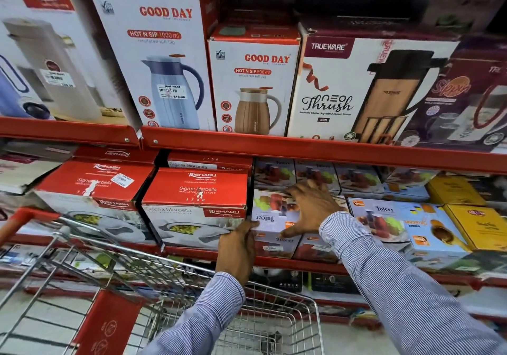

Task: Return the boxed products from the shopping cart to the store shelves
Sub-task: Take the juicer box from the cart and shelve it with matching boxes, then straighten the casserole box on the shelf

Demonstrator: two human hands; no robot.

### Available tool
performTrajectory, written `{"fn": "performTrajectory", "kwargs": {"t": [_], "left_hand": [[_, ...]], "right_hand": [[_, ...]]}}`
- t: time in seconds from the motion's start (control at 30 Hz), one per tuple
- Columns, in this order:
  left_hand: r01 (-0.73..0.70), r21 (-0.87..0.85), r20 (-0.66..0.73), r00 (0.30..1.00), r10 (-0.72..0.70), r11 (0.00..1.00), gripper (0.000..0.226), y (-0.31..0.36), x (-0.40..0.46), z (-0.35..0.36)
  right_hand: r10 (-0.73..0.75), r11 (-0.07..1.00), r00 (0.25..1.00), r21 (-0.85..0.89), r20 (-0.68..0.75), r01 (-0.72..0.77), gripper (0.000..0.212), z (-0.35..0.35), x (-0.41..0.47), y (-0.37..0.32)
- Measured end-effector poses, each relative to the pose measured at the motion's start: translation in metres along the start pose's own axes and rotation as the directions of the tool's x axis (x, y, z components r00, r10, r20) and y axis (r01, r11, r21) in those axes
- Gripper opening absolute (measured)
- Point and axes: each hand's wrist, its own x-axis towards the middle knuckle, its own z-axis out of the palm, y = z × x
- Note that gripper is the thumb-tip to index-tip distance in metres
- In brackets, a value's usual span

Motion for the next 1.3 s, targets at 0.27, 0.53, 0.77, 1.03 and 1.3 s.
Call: {"fn": "performTrajectory", "kwargs": {"t": [0.27, 0.53, 0.77, 1.03, 1.3], "left_hand": [[-0.009, -0.121, -0.154, 0.988, -0.010, 0.993, 0.019, -0.018, -0.021, -0.048], [0.213, -0.079, -0.217, 0.950, -0.226, 0.974, 0.053, -0.088, -0.026, -0.142], [0.187, -0.123, 0.000, 0.982, -0.189, 0.975, 0.081, -0.096, -0.012, -0.157], [0.220, -0.219, 0.068, 0.975, -0.210, 0.951, 0.081, -0.104, -0.007, -0.166], [0.213, -0.208, 0.103, 0.975, -0.195, 0.955, 0.077, -0.111, -0.005, -0.170]], "right_hand": [[0.134, 0.915, 0.950, 0.404, -0.281, -0.010, 0.096, 0.016, -0.033, -0.039], [0.388, 0.262, 0.916, 0.965, -0.102, -0.003, 0.074, 0.033, -0.044, -0.136], [0.423, 0.189, 0.906, 0.980, -0.024, -0.063, 0.068, 0.026, -0.031, -0.168], [0.490, 0.133, 0.872, 0.988, 0.003, -0.078, 0.060, 0.018, -0.036, -0.180], [0.511, 0.129, 0.860, 0.987, 0.016, -0.095, 0.064, 0.023, -0.038, -0.186]]}}
